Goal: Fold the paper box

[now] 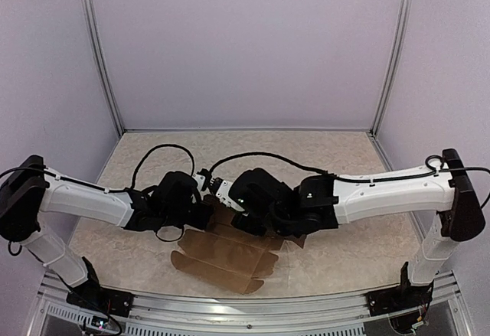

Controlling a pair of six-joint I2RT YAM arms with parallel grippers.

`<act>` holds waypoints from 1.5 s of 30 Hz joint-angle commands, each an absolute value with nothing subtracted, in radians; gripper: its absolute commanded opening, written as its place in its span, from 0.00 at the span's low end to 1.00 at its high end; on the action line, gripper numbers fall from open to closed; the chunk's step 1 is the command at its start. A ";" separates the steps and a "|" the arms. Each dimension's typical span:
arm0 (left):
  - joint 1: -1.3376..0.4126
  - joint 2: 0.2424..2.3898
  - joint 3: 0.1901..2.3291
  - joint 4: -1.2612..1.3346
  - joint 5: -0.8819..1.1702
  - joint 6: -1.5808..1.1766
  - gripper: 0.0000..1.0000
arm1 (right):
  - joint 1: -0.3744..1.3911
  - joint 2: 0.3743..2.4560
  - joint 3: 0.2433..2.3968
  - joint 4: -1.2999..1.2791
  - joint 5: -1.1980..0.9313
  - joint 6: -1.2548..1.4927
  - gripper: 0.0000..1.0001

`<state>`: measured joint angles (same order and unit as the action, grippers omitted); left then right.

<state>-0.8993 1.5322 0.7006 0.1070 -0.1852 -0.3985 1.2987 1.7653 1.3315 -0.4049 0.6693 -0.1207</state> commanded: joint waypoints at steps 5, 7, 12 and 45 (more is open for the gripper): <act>-0.904 1.520 0.778 0.103 -0.198 -0.309 0.00 | 1.242 1.548 1.236 -0.367 0.333 -0.045 0.78; -0.904 1.522 0.791 0.111 -0.206 -0.284 0.00 | 1.213 1.517 1.227 -0.356 0.299 -0.022 0.78; -0.910 1.500 0.769 0.197 -0.157 -0.168 0.00 | 1.148 1.442 1.182 -0.274 0.211 0.049 0.75; -0.932 1.835 0.671 0.986 -0.044 0.008 0.00 | 0.981 1.632 1.055 0.207 0.159 0.346 0.00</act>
